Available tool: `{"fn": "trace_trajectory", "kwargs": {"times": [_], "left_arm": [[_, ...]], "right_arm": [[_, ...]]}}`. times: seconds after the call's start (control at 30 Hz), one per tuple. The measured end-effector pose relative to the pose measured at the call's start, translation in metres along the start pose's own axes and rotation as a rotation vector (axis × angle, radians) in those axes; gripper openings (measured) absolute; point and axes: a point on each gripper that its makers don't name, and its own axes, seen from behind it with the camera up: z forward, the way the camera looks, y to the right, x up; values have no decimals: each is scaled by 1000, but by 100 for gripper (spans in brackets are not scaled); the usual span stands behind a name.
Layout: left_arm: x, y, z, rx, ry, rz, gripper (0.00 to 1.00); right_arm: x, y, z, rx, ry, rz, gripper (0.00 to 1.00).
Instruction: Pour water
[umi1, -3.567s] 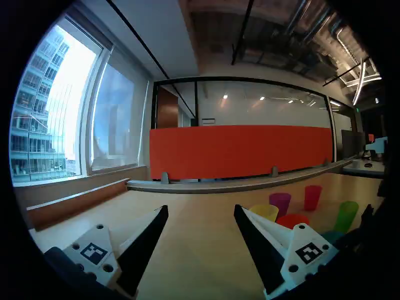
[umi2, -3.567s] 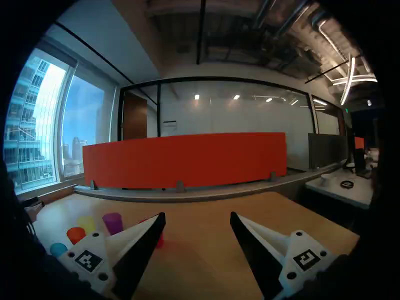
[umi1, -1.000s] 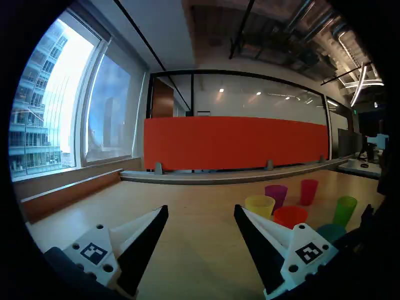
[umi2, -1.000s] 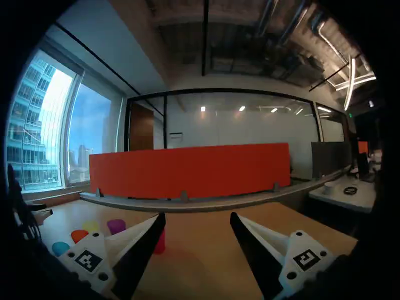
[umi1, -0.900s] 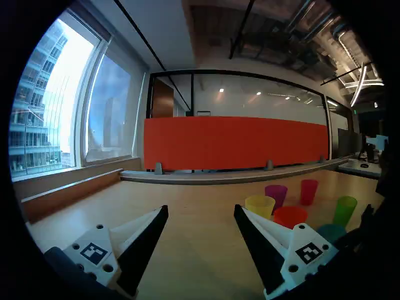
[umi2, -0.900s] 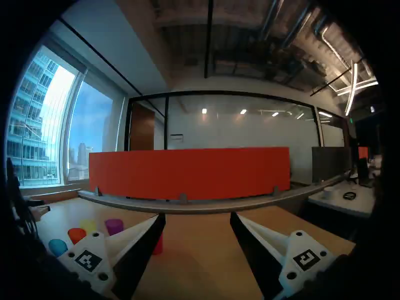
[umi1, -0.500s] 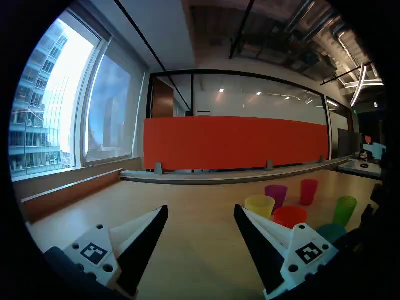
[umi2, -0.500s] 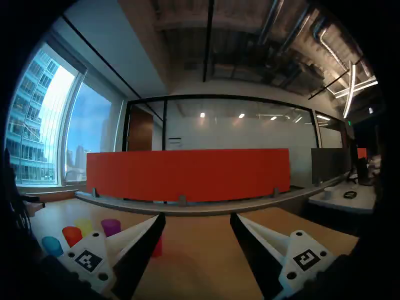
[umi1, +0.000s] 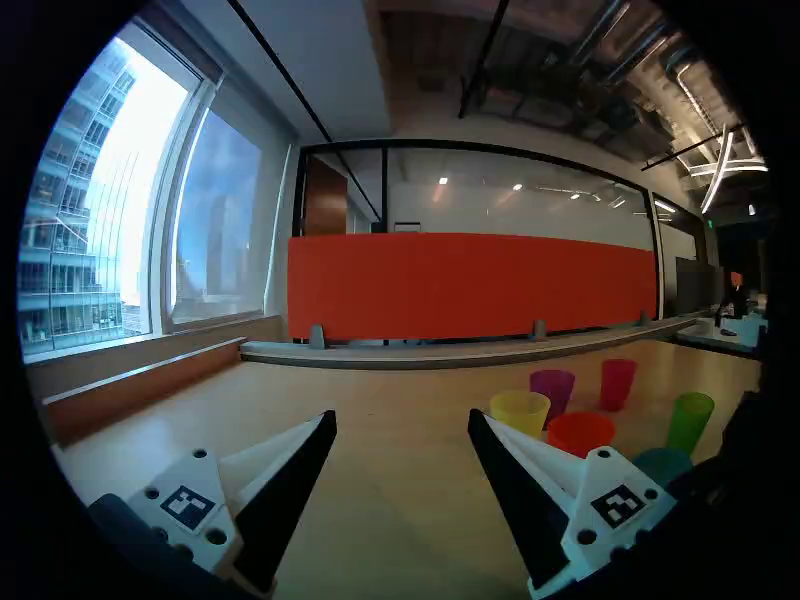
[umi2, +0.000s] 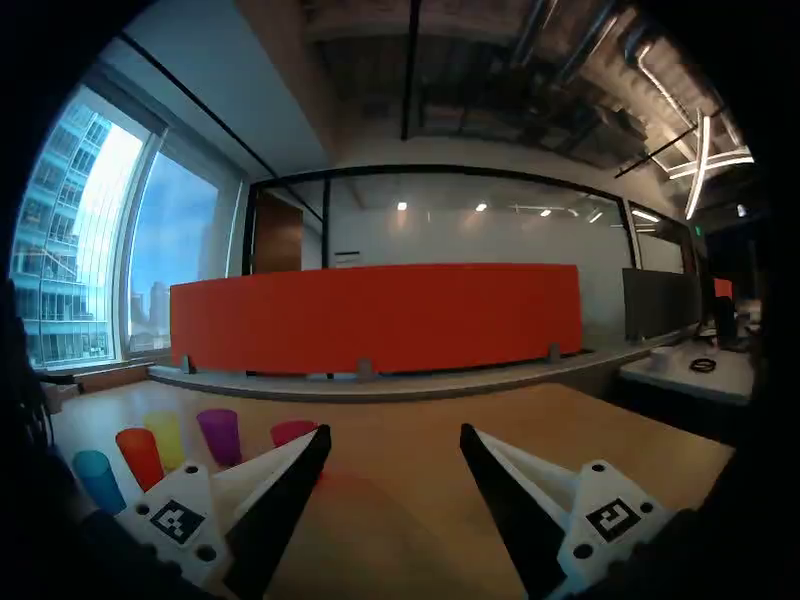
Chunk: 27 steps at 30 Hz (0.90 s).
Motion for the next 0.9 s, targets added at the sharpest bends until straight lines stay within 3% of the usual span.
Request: {"fn": "trace_trajectory", "kwargs": {"times": [0.27,0.9], "left_arm": [[0,0,0,0,0,0,98],[0,0,1,0,0,0,98]], "right_arm": [[-13,3,2,-3,-25,-39,100],[-22,3,3,4,-37,-40,100]]}}
